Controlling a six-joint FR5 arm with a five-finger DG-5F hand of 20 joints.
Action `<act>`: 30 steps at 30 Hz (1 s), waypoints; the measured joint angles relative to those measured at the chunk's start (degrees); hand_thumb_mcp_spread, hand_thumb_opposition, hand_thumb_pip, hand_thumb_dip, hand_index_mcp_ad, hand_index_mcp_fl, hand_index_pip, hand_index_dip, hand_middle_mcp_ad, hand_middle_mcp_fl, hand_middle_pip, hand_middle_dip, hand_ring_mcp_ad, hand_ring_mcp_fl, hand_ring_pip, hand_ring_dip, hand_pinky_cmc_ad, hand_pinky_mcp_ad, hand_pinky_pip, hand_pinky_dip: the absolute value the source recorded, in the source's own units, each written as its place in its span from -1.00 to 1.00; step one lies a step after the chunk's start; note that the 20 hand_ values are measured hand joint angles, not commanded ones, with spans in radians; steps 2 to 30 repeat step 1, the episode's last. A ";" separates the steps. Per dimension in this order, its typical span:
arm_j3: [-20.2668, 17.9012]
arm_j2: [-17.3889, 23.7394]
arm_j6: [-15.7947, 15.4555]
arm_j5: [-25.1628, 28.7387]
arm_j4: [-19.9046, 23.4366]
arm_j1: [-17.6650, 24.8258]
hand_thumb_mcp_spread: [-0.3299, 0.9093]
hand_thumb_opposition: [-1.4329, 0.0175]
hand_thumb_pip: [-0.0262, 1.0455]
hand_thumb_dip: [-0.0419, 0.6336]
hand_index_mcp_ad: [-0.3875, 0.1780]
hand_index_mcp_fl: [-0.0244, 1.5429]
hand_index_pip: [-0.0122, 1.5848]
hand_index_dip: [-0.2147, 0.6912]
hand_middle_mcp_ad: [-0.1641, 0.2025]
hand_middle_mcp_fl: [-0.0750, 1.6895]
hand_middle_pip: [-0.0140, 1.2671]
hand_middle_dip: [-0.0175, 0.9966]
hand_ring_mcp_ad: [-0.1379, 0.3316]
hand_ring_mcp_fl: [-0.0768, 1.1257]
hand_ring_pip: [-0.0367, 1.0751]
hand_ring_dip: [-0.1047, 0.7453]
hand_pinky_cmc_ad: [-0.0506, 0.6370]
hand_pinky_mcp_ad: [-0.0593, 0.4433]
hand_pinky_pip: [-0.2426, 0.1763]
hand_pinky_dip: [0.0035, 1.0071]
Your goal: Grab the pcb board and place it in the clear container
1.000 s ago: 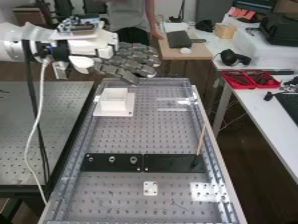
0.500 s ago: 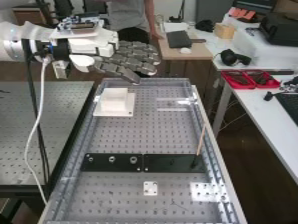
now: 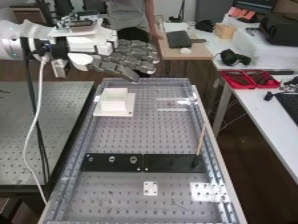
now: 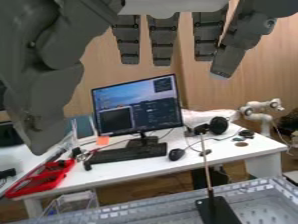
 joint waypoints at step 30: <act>-0.02 0.01 0.08 0.02 0.02 -0.01 -0.05 -0.05 -0.02 -0.50 0.16 -0.90 -0.84 0.06 0.30 -0.89 -0.78 -0.71 0.58 -0.87 -0.77 -0.67 0.11 0.03 -0.34 0.23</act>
